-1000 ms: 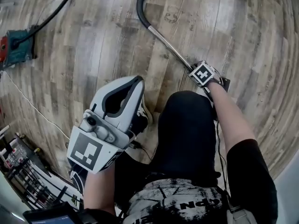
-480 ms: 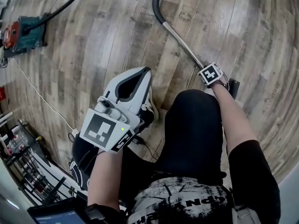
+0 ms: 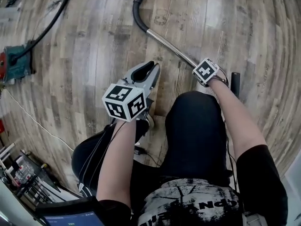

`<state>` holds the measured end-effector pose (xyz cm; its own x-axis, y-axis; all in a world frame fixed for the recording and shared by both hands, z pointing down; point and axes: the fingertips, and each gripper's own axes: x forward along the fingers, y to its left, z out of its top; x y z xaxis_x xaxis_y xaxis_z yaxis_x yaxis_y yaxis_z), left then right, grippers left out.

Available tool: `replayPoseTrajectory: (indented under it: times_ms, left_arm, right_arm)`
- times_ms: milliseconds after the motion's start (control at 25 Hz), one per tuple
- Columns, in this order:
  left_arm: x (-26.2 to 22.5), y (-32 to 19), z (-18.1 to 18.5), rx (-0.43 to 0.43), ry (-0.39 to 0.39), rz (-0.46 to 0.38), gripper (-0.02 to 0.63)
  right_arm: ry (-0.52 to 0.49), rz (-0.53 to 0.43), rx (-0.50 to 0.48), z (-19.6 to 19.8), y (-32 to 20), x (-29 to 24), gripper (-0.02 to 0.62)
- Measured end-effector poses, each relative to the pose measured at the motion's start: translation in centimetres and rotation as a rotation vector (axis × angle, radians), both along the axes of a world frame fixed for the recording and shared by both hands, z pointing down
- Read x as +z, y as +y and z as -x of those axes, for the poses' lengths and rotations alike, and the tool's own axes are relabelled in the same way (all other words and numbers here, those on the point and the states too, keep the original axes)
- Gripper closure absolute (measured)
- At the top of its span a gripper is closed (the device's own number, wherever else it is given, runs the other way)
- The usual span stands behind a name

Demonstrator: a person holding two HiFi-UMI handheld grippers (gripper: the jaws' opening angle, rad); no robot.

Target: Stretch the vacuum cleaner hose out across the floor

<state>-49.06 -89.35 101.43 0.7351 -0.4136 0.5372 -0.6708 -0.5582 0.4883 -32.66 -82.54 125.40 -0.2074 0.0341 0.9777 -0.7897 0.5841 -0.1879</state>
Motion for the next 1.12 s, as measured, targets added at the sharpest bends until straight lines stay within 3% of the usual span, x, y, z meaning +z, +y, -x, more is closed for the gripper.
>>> replayPoseTrajectory:
  times_ms: [200, 280, 400, 640, 720, 760, 880, 1000, 1120]
  left_arm:
    - [9.6, 1.3, -4.3, -0.153, 0.23, 0.366, 0.413]
    - [13.1, 2.2, -6.0, -0.225, 0.322, 0.497, 0.393]
    - [16.3, 2.6, -8.9, -0.332, 0.46, 0.623, 0.352]
    - [17.1, 2.0, -16.8, -0.391, 0.62, 0.692, 0.322]
    - [17.3, 1.2, -17.4, -0.433, 0.664, 0.729, 0.357]
    - [17.4, 1.1, -17.5, -0.442, 0.679, 0.755, 0.424]
    - [17.2, 0.9, -17.6, -0.455, 0.695, 0.775, 0.438]
    - [16.1, 0.1, -17.1, -0.496, 0.72, 0.731, 0.451]
    - [14.2, -1.2, -17.4, -0.508, 0.768, 0.693, 0.454]
  right_arm:
    - [0.004, -0.015, 0.002, -1.1, 0.3, -3.6, 0.439]
    - [0.015, -0.016, 0.015, -1.7, 1.0, -4.9, 0.439]
    - [-0.025, -0.016, 0.023, -0.9, 1.8, -6.6, 0.439]
    - [-0.056, -0.035, -0.002, -0.6, 2.2, -9.2, 0.439]
    - [-0.018, -0.076, -0.036, -1.3, 1.5, -9.7, 0.437]
    - [-0.002, -0.093, -0.052, -1.6, 1.3, -9.9, 0.437]
    - [0.029, -0.127, -0.115, -1.8, 1.2, -10.3, 0.43]
    - [0.07, -0.135, -0.209, -1.5, 1.4, -9.7, 0.386]
    - [0.058, -0.105, -0.194, -1.7, 1.6, -8.7, 0.355]
